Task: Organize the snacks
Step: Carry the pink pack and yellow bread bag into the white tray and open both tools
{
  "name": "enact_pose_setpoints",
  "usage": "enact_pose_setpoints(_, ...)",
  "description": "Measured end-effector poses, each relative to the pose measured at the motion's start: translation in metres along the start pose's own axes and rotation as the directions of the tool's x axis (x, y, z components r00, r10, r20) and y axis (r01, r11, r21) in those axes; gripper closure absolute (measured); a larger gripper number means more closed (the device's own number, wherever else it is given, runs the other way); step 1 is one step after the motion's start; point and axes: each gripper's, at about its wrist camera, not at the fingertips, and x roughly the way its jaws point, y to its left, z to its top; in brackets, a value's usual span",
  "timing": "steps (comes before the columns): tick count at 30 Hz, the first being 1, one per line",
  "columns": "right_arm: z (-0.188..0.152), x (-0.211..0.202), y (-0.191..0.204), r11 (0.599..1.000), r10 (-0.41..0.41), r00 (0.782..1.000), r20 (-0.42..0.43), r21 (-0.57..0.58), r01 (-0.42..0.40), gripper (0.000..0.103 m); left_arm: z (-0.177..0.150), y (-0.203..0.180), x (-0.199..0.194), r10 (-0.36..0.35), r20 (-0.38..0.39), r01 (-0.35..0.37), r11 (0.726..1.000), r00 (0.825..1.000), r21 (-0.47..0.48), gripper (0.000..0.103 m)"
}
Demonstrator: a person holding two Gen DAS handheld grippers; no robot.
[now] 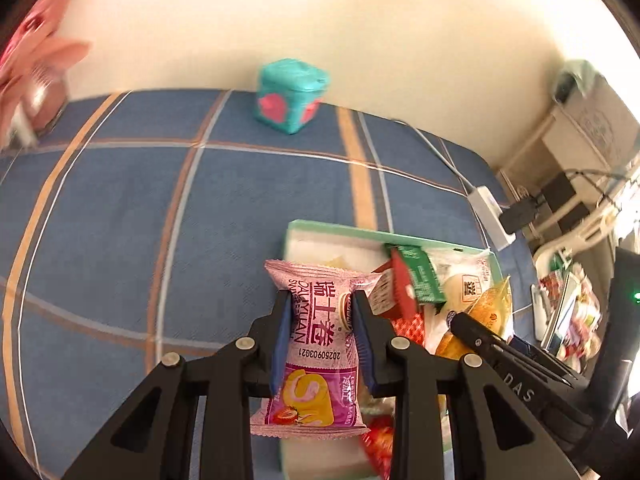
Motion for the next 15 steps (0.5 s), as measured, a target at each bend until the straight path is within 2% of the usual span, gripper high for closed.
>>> enact_pose_setpoints(10, 0.007, 0.014, -0.013, 0.999, 0.027, 1.000, 0.008, 0.030, -0.028, 0.051, 0.005, -0.017, 0.041, -0.031, -0.054, 0.033, 0.999, 0.998, 0.041, 0.072)
enact_pose_setpoints(15, 0.009, 0.020, -0.009, 1.000, 0.005, 1.000, 0.002, 0.018, -0.005, 0.051, 0.004, -0.022, 0.055, -0.061, -0.082, 0.063, 0.998, 0.995, 0.028, 0.072)
